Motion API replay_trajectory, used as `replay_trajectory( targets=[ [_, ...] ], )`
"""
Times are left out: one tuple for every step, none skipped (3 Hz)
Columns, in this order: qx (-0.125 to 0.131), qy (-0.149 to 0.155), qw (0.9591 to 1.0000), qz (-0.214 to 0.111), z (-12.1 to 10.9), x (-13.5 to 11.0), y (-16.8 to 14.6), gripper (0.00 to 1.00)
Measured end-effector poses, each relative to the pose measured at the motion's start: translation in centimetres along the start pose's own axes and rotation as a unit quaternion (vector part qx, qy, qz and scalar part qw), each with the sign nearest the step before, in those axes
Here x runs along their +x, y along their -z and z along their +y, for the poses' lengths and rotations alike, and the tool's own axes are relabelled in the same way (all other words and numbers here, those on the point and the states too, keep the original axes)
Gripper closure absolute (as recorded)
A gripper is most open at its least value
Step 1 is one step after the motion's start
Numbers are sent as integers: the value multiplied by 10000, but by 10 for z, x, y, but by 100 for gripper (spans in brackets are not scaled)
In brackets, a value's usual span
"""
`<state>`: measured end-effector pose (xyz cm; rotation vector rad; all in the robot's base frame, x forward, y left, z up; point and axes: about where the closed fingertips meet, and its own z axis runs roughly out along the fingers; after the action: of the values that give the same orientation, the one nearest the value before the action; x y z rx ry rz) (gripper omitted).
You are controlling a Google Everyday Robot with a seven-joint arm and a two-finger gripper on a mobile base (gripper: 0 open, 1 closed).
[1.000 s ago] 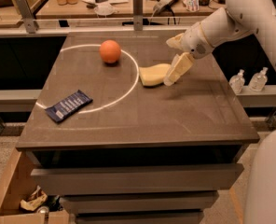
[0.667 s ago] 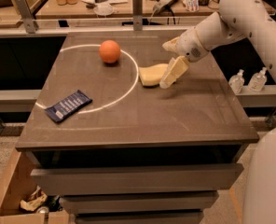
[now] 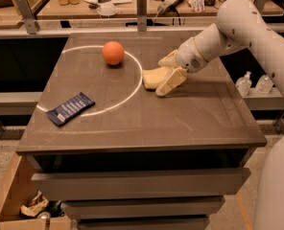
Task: Pick sponge
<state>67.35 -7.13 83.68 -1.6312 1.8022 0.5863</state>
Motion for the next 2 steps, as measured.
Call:
replay_trajectory(
  targets=[
    [-28,65,10000,-53,2,-1,0,48],
    [106,271,9988,-392,0,-26,24,73]
  ],
)
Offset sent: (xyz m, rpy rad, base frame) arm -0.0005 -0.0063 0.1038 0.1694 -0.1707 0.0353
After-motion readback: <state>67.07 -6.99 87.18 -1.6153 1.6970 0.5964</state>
